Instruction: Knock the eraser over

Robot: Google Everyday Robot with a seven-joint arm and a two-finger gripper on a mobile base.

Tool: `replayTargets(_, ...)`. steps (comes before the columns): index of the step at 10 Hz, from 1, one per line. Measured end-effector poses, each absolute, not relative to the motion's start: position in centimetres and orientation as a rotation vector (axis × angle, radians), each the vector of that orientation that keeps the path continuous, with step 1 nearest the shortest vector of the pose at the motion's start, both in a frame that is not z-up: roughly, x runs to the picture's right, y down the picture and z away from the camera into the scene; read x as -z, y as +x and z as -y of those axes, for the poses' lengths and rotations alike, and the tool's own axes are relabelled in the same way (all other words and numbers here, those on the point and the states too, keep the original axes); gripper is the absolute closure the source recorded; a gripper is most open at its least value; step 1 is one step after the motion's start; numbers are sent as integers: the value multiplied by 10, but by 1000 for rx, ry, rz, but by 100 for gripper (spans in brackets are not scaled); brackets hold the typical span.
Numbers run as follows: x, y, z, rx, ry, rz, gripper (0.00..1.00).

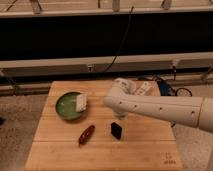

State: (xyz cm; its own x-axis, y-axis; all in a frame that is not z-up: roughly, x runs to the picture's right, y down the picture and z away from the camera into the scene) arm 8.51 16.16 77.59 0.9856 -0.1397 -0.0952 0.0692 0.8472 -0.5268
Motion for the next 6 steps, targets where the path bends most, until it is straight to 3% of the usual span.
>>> replayTargets(1, -776, 72, -164, 123, -547, -129, 20)
replayTargets(4, -775, 68, -168, 138, -546, -130, 20)
replayTargets(6, -774, 55, -168, 143, -545, -124, 32)
